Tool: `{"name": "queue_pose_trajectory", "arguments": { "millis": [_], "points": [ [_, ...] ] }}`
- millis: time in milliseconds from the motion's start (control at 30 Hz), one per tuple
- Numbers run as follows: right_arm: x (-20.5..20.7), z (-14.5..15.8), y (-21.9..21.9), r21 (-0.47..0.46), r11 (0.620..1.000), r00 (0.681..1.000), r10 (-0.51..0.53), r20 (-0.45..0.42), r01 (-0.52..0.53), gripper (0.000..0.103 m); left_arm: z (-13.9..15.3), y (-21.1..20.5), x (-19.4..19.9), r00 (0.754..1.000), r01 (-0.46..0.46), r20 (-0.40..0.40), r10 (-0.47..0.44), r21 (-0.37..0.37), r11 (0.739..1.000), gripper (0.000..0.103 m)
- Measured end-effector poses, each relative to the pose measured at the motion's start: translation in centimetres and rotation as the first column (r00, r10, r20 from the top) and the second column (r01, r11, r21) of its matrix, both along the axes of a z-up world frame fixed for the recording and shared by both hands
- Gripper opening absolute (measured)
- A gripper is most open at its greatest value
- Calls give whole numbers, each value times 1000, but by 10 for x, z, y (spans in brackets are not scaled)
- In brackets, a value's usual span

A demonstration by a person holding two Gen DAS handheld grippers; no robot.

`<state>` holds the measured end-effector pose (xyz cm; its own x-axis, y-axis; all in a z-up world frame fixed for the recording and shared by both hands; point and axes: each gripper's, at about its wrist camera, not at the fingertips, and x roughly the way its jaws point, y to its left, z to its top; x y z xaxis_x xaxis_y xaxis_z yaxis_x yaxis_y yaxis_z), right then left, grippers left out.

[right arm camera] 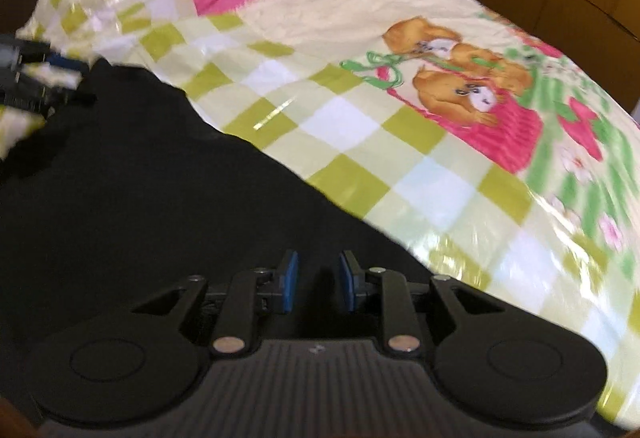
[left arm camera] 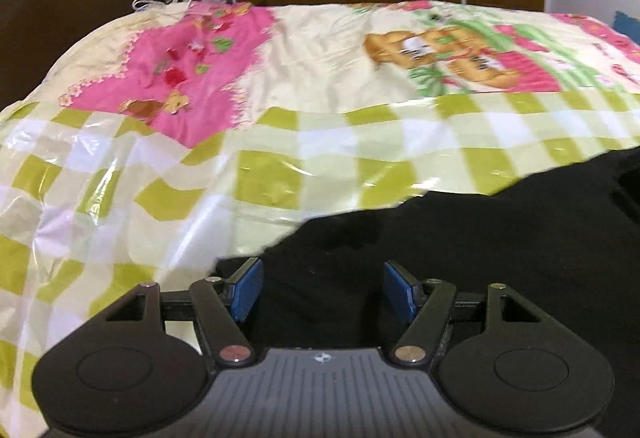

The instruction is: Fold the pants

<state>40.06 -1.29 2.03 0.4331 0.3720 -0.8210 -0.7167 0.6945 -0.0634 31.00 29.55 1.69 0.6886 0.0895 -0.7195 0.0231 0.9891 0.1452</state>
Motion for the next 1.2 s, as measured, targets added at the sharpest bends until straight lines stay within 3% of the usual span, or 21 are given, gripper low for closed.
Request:
{"name": "queue_pose_trajectory", "arguments": {
  "millis": [167,233,300,400,500,600,667,700,733,833,900,1033,1200],
  "points": [
    [20,-10,2,-70,997,999,36,-19,-37,31,-2,15,8,1000,-7,-24,7,-20,1000,78],
    [28,-11,7,-91,995,999,45,-18,-47,31,-3,11,11,998,23,-58,-22,11,1000,80],
    [32,-12,13,-102,991,995,88,-38,-92,40,-7,8,14,994,57,-91,-53,47,997,81],
    [35,-22,24,-160,974,987,151,-55,-158,44,-9,11,20,994,56,-99,-47,90,994,82],
    [43,-29,27,-157,974,987,154,-54,-161,53,-9,19,27,996,27,-89,-22,57,998,86],
    [53,-38,27,-147,979,987,124,-102,-138,56,-17,20,37,992,26,-123,-14,94,995,88],
    [53,-36,25,-133,983,988,111,-111,-125,56,-19,24,36,989,25,-147,-14,72,997,88],
    [51,-35,22,-124,984,986,114,-123,-129,55,-21,26,34,987,22,-161,-13,57,998,84],
    [50,-35,20,-117,984,984,118,-133,-133,53,-25,27,33,983,24,-184,-15,45,999,72],
    [48,-38,19,-111,986,984,106,-142,-122,37,-32,23,37,976,-3,-215,16,58,998,44],
    [47,-37,24,-116,990,990,66,-123,-81,11,-29,17,38,979,-22,-200,34,61,998,29],
    [33,-26,24,-118,991,995,47,-83,-57,6,-11,7,27,991,-22,-134,32,80,997,25],
    [3,36,2,-6,1000,1000,25,-15,-25,6,43,13,-20,1000,-8,8,8,-34,999,25]
  ]
}}
